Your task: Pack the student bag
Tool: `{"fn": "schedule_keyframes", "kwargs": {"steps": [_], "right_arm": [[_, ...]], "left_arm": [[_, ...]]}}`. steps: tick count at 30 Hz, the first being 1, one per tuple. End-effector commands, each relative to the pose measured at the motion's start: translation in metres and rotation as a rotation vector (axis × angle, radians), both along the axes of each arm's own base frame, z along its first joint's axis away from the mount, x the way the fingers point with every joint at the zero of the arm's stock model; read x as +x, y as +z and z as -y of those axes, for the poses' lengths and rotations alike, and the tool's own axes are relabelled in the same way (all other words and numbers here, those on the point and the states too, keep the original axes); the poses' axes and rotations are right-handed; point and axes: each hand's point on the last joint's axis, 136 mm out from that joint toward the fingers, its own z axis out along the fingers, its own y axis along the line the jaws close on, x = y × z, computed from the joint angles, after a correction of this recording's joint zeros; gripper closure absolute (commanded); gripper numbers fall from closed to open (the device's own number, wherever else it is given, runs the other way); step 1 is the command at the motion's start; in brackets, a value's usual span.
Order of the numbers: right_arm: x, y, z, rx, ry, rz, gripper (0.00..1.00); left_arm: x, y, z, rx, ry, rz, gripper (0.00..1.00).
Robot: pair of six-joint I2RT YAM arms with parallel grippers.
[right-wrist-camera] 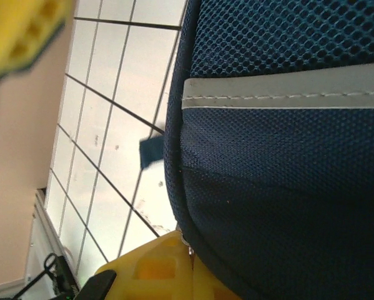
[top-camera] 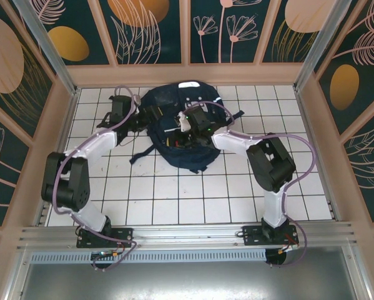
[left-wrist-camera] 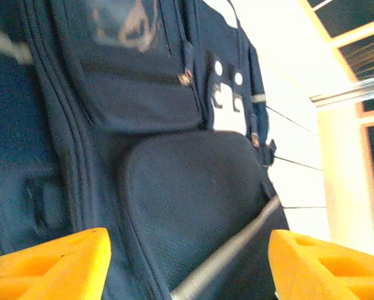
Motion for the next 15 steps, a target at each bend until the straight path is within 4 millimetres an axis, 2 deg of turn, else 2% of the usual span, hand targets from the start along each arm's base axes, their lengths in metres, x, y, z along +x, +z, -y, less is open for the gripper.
{"fn": "schedule_keyframes", "kwargs": {"steps": [1, 5, 10, 13, 15], "right_arm": [[-0.001, 0.024, -0.026, 0.118, 0.065, 0.045, 1.0], [-0.006, 0.025, -0.034, 0.129, 0.089, 0.044, 1.0], [-0.015, 0.03, -0.038, 0.123, 0.115, 0.058, 1.0], [-0.021, 0.03, -0.038, 0.12, 0.123, 0.052, 1.0], [-0.023, 0.028, -0.037, 0.117, 0.126, 0.048, 1.0]], "left_arm": [[-0.03, -0.022, 0.01, -0.084, -0.01, -0.105, 0.33], [-0.042, -0.036, 0.016, -0.138, -0.012, -0.137, 0.34], [-0.03, -0.038, 0.028, -0.174, -0.021, -0.123, 0.42], [-0.021, -0.036, 0.036, -0.186, -0.027, -0.105, 0.51], [-0.017, -0.038, 0.039, -0.187, -0.037, -0.102, 0.69]]}}
